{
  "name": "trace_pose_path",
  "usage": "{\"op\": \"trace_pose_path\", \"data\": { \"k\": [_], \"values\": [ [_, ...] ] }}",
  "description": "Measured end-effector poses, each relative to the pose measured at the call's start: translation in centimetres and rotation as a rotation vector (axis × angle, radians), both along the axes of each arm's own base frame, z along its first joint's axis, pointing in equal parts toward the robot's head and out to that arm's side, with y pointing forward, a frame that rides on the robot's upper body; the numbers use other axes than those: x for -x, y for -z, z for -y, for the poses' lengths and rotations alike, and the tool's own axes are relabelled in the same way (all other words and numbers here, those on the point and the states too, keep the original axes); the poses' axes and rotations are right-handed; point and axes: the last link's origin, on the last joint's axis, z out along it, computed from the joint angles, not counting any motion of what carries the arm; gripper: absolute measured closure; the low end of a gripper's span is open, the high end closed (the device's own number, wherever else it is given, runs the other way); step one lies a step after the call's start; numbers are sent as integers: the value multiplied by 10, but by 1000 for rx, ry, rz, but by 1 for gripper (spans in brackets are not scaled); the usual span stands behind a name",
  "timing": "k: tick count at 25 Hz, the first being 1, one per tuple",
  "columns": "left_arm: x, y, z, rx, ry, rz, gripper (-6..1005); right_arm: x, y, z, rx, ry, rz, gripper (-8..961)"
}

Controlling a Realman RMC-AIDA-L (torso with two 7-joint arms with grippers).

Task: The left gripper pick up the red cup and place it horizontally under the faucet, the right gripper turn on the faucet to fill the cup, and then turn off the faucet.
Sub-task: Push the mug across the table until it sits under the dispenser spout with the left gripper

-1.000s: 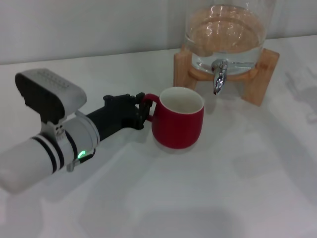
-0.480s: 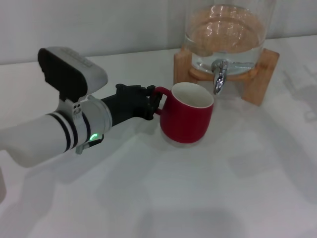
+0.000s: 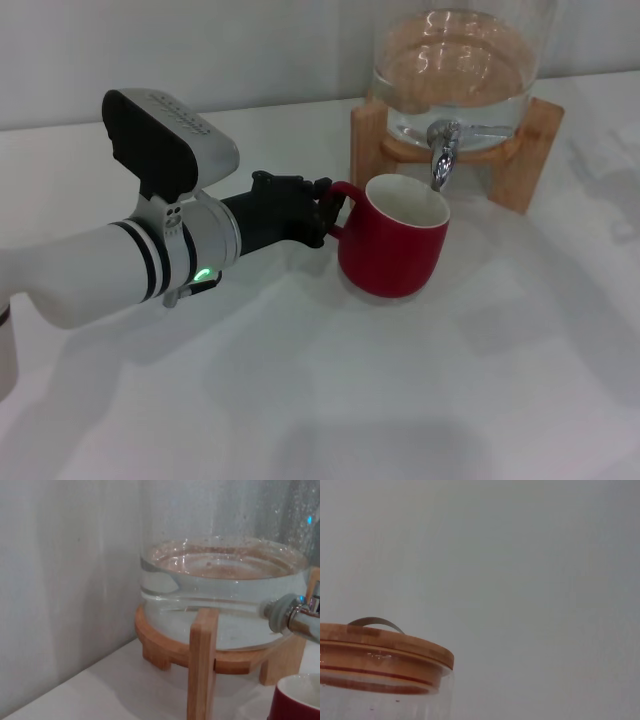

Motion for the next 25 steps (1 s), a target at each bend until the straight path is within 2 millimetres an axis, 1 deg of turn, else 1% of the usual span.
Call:
{"op": "trace_pose_path", "data": {
  "k": [6,14,25],
  "values": [
    [1,0,-1,0,-9,0,822,1,1,-1,5,-4,4,355],
    [0,4,-12,8,-31,-36,827,3,2,0,8,-18,1,355],
    [-5,5,-12,9,-12,-36,828,4,3,0,8,-26,-3,355]
  ]
}}
